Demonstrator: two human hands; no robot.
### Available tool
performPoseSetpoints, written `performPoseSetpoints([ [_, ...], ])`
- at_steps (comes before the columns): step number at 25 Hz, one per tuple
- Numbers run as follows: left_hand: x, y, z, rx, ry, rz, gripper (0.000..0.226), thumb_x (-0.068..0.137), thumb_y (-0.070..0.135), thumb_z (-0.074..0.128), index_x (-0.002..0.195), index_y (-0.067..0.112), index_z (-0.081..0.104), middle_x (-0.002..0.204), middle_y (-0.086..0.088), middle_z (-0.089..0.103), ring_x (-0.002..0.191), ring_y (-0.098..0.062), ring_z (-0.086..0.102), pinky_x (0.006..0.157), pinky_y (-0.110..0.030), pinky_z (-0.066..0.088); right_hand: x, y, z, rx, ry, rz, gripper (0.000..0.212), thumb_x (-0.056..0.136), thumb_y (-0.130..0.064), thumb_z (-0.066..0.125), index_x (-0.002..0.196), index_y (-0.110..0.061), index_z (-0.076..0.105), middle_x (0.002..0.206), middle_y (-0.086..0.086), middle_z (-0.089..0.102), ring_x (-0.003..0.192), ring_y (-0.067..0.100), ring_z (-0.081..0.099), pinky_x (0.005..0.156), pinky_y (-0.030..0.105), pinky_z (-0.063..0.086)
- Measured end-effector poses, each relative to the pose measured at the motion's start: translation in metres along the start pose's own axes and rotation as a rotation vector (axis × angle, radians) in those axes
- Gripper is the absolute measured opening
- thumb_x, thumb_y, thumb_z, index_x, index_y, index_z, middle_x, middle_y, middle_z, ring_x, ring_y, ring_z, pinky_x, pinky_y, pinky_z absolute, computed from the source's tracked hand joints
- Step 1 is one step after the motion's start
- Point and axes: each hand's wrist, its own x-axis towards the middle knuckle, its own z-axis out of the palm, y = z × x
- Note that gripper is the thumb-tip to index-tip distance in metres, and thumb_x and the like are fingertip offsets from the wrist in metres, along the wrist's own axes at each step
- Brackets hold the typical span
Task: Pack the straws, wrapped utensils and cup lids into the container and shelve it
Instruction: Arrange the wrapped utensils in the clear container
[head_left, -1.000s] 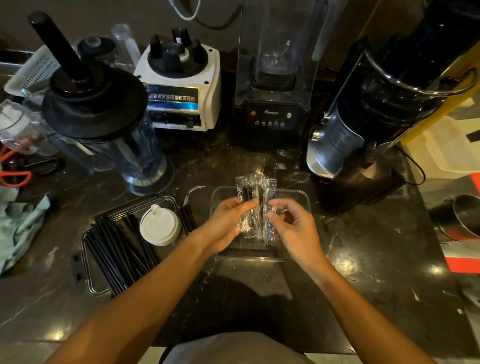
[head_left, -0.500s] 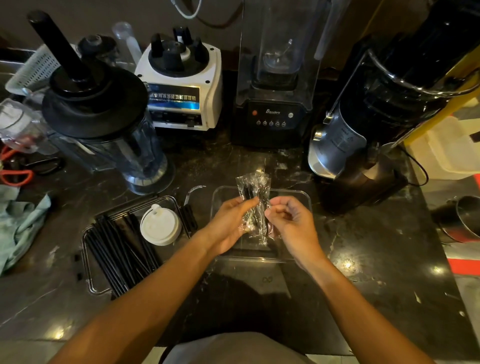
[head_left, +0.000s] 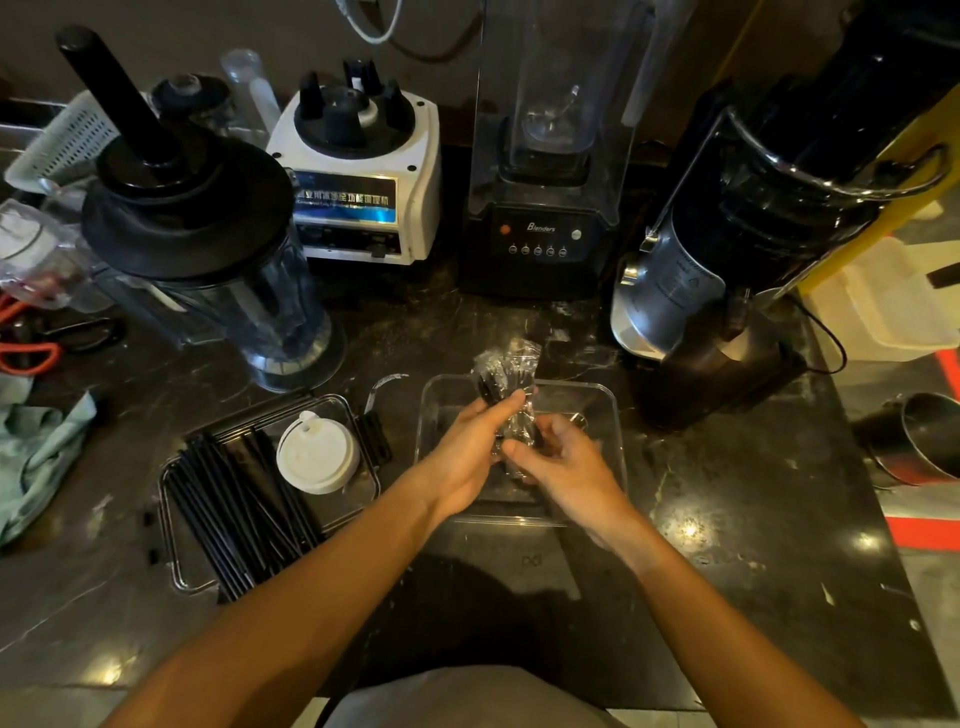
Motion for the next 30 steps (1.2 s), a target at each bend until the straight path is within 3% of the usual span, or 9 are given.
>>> performPoseSetpoints([
  [3,0.004,-0.007,0.0,0.025,-0.054,-0.051,0.035,0.102,0.04,0.06,0.134,0.027,0.069,0.136,0.003,0.069,0.133,-0.018,0.059,0.114,-0.043,0.043,0.002,0.001,-0.009,0.016,-0.055,0.051,0.016,0.095,-0.021,0.072,0.111,-0.017,0.071,0.1,0.007,0.078,0.086,0.014,0.071,0.074,0.033,0.056],
  [5,0.003,-0.009,-0.001,0.077,-0.057,-0.074,0.037,0.102,0.042,0.058,0.135,0.028,0.067,0.133,0.006,0.071,0.129,-0.014,0.061,0.112,-0.04,0.044,0.006,0.003,-0.016,0.02,-0.091,0.086,0.015,0.095,-0.02,0.072,0.108,-0.012,0.072,0.099,0.015,0.075,0.084,0.017,0.067,0.074,0.034,0.053],
  [10,0.0,0.004,-0.011,0.29,-0.008,-0.09,0.02,0.099,0.045,0.062,0.115,0.033,0.063,0.12,0.005,0.072,0.125,-0.016,0.062,0.109,-0.039,0.047,0.015,-0.012,-0.034,-0.079,-0.222,0.078,0.01,0.096,-0.014,0.07,0.096,-0.024,0.071,0.076,-0.012,0.071,0.07,0.003,0.06,0.063,0.023,0.046],
  [15,0.007,0.021,-0.027,0.6,0.208,0.207,0.062,0.093,0.036,0.073,0.146,0.018,0.046,0.134,-0.004,0.058,0.115,-0.013,0.061,0.091,-0.023,0.055,0.03,-0.021,-0.054,-0.377,-0.289,0.101,0.013,0.094,-0.015,0.073,0.087,-0.025,0.069,0.064,-0.018,0.067,0.061,-0.006,0.06,0.067,0.021,0.044],
  [17,0.013,0.02,-0.034,0.957,0.214,0.438,0.059,0.094,0.04,0.07,0.146,0.02,0.049,0.133,-0.005,0.057,0.12,-0.015,0.058,0.099,-0.03,0.054,0.033,-0.025,-0.055,-0.513,-0.352,0.104,0.014,0.094,-0.015,0.073,0.087,-0.026,0.068,0.069,-0.014,0.068,0.067,-0.001,0.062,0.067,0.022,0.044],
  [19,0.018,0.02,-0.035,1.241,0.09,0.581,0.051,0.098,0.044,0.062,0.143,0.021,0.056,0.136,-0.005,0.057,0.125,-0.017,0.058,0.107,-0.038,0.051,0.036,-0.025,-0.054,-0.684,-0.377,0.1,0.009,0.093,-0.019,0.073,0.091,-0.025,0.068,0.083,-0.011,0.068,0.08,0.007,0.064,0.07,0.025,0.046],
  [23,0.028,0.017,-0.034,1.414,-0.093,0.424,0.036,0.102,0.039,0.057,0.132,0.022,0.065,0.129,-0.001,0.064,0.109,-0.013,0.064,0.096,-0.039,0.056,0.041,-0.019,-0.048,-0.852,-0.366,0.089,0.026,0.093,-0.028,0.073,0.116,-0.019,0.068,0.112,-0.004,0.067,0.102,0.016,0.063,0.082,0.031,0.05],
  [26,0.03,0.014,-0.039,1.484,-0.16,0.344,0.03,0.102,0.04,0.055,0.123,0.023,0.069,0.116,0.0,0.066,0.103,-0.016,0.065,0.091,-0.046,0.056,0.043,-0.011,-0.047,-0.881,-0.335,0.077,0.01,0.094,-0.028,0.071,0.099,-0.031,0.063,0.097,-0.01,0.062,0.093,0.012,0.061,0.065,0.023,0.041],
  [30,0.036,0.018,-0.04,1.6,-0.201,0.264,0.033,0.101,0.034,0.059,0.132,0.023,0.062,0.12,-0.003,0.062,0.111,-0.021,0.061,0.096,-0.046,0.053,0.051,-0.004,-0.044,-0.837,-0.296,0.103,0.015,0.094,-0.026,0.069,0.109,-0.028,0.069,0.1,-0.007,0.069,0.094,0.013,0.066,0.076,0.031,0.051],
])
